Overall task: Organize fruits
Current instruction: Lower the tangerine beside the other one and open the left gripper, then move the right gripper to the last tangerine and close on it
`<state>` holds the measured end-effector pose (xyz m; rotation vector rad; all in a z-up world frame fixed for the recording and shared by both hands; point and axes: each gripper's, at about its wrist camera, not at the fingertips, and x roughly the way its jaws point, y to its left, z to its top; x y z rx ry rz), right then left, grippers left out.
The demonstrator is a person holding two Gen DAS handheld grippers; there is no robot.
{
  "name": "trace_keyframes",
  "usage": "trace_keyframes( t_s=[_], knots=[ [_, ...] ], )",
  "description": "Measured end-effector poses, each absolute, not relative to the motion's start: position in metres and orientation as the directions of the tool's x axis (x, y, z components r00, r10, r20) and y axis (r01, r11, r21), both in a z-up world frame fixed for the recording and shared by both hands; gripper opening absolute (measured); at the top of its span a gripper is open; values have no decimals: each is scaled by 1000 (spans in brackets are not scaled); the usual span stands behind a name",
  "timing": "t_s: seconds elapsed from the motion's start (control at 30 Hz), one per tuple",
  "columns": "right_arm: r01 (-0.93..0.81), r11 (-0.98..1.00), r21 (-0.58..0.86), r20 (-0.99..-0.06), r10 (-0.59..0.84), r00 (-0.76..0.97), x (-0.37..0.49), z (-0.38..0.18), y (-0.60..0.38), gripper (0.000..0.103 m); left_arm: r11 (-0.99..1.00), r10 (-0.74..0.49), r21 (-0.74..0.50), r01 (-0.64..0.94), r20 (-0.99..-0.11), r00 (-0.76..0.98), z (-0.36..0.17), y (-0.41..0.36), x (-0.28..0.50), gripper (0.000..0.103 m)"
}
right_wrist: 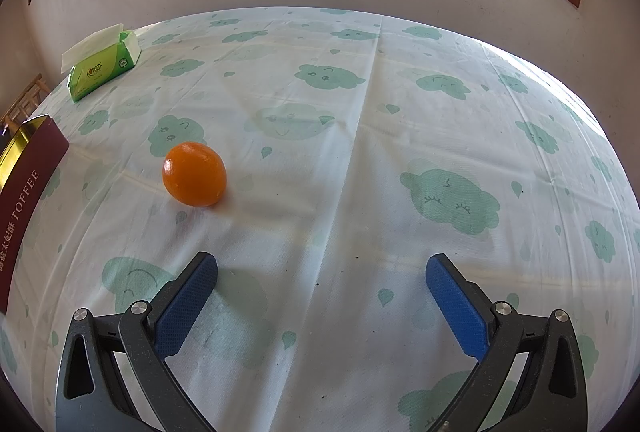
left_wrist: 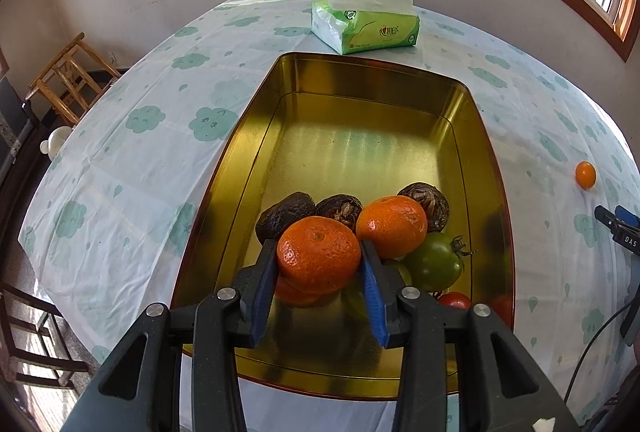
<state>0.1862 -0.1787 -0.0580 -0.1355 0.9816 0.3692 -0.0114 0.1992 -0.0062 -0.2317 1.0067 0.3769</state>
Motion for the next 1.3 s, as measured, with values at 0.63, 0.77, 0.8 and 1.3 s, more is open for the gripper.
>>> trace_keyframes(
  t_s=[0.63,0.77,0.8,1.3],
  knots=[
    [-364,930,53,-832,243,499,186,-57,-179,103,911,207,-14,-412,-848,487,-5,200,-17,56],
    [-355,933,52,-834,236,499,185,-56,-178,103,920,193,-23,-392,-844,501,-3,197,-18,63],
    [-358,932,53,-834,238,497,184,-56,-177,103,923,190,-23,-385,-841,506,-3,195,-19,64],
    [-428,901,67,-833,287,473,167,-52,-136,103,936,189,-17,-351,-817,544,4,183,-25,72]
  ],
)
